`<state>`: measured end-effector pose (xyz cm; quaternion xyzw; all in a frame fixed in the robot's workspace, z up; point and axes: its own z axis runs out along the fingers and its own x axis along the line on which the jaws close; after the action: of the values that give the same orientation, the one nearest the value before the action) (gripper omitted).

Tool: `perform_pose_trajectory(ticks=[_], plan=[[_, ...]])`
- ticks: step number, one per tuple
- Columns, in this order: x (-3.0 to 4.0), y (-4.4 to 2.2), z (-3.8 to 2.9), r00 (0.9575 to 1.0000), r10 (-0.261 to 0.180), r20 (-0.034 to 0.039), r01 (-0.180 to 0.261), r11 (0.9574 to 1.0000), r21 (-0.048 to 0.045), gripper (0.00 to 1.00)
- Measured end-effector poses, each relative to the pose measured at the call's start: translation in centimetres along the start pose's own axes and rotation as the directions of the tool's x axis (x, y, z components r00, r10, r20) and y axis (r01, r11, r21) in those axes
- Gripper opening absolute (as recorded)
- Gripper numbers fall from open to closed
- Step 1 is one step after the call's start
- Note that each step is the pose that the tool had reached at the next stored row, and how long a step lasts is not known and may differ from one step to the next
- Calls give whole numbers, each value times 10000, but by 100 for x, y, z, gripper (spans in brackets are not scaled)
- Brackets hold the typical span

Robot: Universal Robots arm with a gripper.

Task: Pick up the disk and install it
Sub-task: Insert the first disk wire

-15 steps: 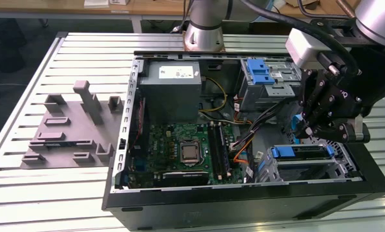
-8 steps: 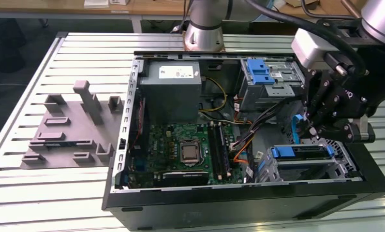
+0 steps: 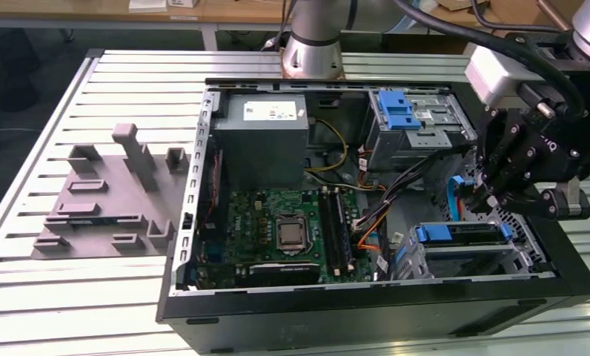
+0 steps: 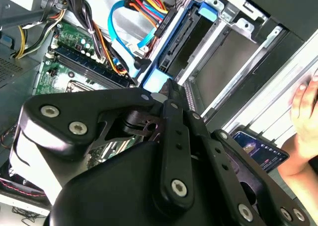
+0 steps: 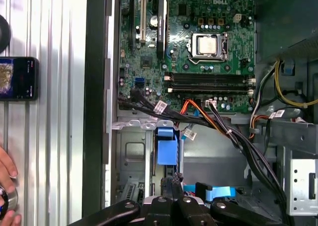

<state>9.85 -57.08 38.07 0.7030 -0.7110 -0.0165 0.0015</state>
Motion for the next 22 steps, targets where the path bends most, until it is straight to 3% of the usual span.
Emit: perform_pose_trajectory(ticks=[9, 16, 22], plan=[[0, -1, 6, 10000, 0, 3, 0, 10000, 8, 11], [0, -11, 20, 10000, -3, 3, 2, 9999, 103, 11], [-21, -141, 33, 10000, -1, 5, 1, 9999, 110, 11]])
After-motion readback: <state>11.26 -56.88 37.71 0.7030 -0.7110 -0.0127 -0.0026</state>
